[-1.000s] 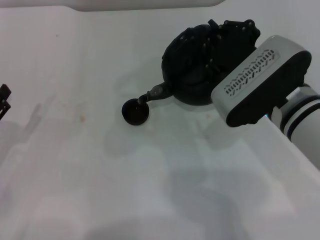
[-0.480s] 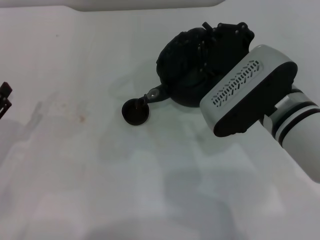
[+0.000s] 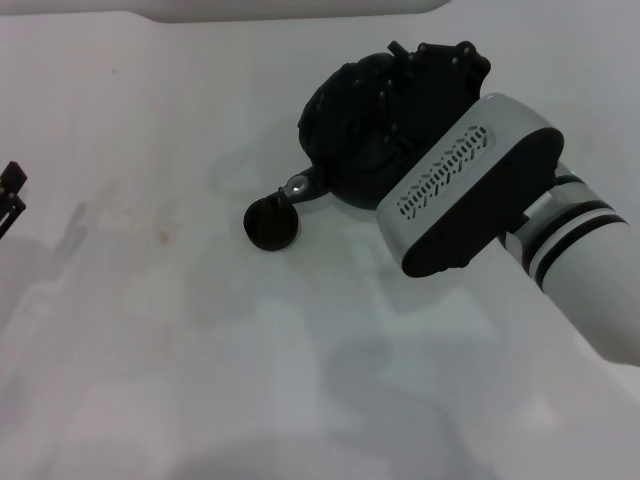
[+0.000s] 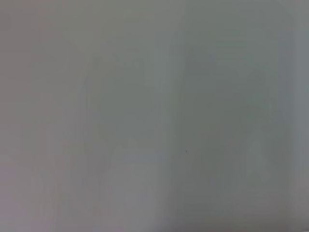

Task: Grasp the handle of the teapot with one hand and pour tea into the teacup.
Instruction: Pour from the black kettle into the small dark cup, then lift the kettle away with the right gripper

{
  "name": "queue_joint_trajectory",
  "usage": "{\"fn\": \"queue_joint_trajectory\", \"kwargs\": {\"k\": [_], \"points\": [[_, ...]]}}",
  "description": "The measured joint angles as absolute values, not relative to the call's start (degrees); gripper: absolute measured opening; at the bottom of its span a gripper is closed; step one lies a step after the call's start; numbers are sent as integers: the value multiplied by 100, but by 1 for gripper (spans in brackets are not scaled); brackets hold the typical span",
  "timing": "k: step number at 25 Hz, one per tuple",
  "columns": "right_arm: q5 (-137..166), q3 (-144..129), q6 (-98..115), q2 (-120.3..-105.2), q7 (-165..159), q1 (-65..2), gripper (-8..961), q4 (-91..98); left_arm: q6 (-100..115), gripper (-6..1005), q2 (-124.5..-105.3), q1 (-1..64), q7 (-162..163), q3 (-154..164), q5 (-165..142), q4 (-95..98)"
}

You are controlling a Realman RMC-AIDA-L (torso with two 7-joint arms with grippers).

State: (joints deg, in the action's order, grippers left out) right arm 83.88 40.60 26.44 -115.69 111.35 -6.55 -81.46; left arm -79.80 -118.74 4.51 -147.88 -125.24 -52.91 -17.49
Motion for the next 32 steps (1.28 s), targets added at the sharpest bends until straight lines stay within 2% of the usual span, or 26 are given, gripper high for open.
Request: {"fn": "queue_joint_trajectory", "kwargs": {"k": [32], "points": [[8439, 3858, 3077, -11570, 11283, -818, 111, -7971, -7890, 773, -11874, 515, -14792, -12524, -5292, -1749]]}}
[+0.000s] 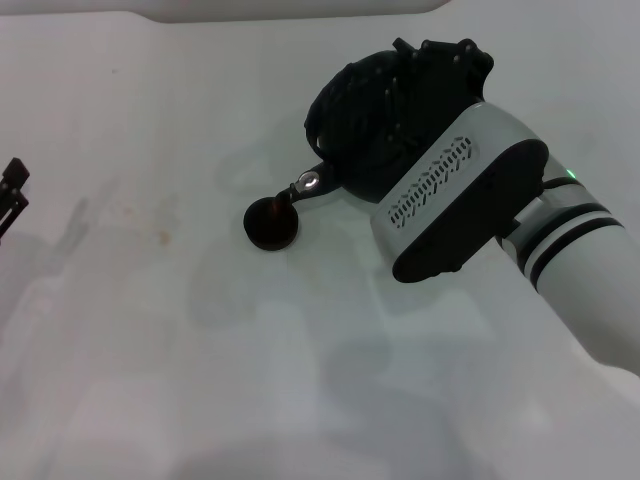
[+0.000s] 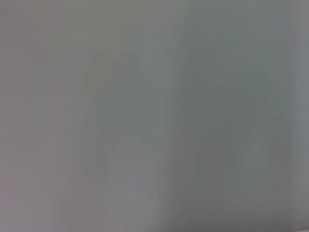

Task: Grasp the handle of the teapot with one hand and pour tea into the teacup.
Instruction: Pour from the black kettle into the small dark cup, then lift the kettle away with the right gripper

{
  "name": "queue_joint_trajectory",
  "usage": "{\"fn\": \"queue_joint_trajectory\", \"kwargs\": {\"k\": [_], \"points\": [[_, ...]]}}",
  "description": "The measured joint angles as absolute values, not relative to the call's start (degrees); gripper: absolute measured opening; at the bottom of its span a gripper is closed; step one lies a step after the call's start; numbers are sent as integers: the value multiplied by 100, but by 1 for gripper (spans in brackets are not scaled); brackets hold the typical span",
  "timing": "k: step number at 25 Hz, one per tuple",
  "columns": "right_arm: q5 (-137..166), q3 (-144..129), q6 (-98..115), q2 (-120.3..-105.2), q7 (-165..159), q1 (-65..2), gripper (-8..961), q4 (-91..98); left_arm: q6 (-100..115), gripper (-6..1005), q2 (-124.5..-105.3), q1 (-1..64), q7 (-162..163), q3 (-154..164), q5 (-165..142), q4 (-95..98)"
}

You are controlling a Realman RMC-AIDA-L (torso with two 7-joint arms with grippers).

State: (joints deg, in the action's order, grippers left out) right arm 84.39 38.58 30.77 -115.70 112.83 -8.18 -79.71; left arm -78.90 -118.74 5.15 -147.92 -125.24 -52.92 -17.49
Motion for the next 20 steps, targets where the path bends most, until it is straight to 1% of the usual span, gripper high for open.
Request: {"fn": "queue_joint_trajectory", "kwargs": {"k": [20], "points": [[8438, 3859, 3135, -11566, 11294, -843, 109, -7959, -7804, 769, -11874, 590, -14792, -12524, -5300, -1749]]}}
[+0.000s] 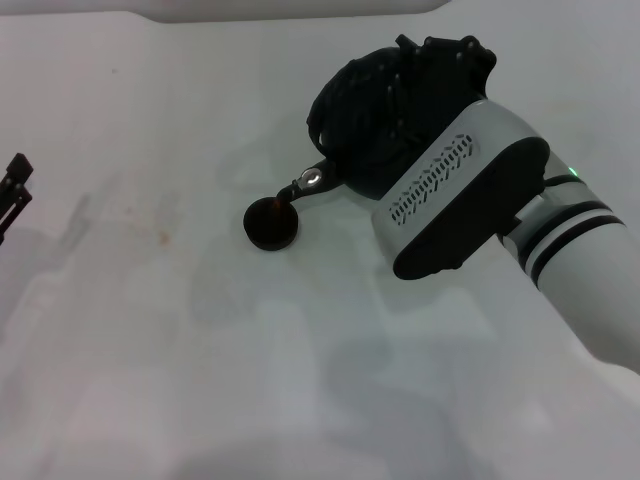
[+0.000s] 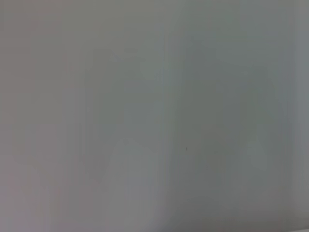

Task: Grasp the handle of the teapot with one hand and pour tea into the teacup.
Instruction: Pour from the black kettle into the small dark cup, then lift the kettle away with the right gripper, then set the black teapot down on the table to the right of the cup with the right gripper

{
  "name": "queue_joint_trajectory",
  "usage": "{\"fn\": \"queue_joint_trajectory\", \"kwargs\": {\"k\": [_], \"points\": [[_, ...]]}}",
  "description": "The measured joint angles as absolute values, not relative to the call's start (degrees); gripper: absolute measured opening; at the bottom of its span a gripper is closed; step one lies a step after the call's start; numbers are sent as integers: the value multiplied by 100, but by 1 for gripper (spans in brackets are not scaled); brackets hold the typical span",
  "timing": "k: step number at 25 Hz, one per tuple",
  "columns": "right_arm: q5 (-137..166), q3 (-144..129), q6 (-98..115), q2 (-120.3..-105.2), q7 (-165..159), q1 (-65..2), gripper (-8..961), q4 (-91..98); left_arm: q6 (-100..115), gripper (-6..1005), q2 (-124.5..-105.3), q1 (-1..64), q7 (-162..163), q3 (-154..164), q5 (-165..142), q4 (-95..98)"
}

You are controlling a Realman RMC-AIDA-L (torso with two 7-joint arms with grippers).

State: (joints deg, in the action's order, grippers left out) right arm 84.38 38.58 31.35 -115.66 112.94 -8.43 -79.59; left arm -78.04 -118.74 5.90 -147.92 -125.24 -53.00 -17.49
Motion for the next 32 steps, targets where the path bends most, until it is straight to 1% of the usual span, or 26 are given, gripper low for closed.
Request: {"fn": "queue_joint_trajectory", "kwargs": {"k": [12, 18, 21, 28, 32], "points": [[8424, 3877, 3125, -11564, 11275, -890, 115, -7943, -7743, 767, -11867, 614, -14792, -12524, -5300, -1749], [8379, 3989, 3001, -11523, 11056, -861, 120, -8039, -7741, 768, -11858, 620, -14792, -12524, -5300, -1749], [8364, 4367, 2406, -11486, 10738, -686, 122, -8203, -7733, 768, -11857, 625, -14792, -12529, -5300, -1749], [8324, 5713, 296, -11499, 10257, -47, 126, -8488, -7663, 768, -11848, 629, -14792, -12532, -5300, -1753], [8186, 6481, -797, -11497, 10029, 82, 129, -8456, -7643, 769, -11848, 646, -14792, -12542, -5300, -1753]]}}
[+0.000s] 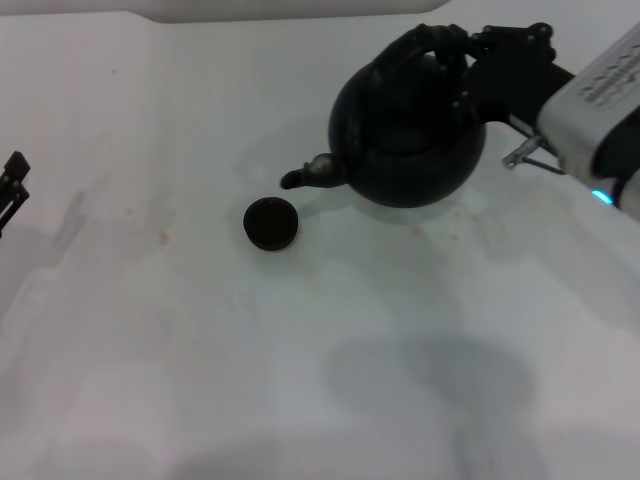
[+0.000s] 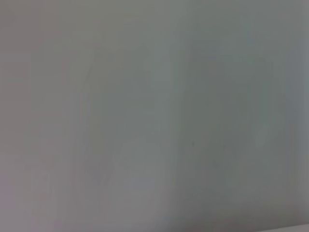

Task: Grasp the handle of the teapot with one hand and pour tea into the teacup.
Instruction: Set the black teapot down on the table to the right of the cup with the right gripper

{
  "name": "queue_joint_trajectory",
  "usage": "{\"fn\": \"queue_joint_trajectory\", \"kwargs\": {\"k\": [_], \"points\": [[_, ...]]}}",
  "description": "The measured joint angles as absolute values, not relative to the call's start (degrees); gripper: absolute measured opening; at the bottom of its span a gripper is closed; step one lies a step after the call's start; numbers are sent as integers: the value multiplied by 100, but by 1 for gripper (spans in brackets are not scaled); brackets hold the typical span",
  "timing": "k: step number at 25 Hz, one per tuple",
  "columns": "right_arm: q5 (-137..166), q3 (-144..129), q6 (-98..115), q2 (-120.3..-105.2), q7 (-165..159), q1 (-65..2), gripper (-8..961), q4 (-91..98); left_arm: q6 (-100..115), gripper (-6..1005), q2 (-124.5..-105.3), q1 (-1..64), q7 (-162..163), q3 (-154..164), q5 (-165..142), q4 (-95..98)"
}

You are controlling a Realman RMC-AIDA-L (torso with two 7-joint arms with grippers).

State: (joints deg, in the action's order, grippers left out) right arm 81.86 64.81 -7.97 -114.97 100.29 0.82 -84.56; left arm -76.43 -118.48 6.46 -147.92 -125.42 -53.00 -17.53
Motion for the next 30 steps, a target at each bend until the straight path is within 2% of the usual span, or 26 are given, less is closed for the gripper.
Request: {"fn": "queue_joint_trajectory", "kwargs": {"k": [8, 30], "points": [[8172, 7255, -1757, -11505, 10115, 177, 135, -8235, -7515, 768, -11847, 736, -14792, -12527, -5300, -1751], [8010, 7562, -2383, -11521, 10980, 196, 150, -7855, -7374, 766, -11847, 808, -14792, -12524, -5300, -1755]]}}
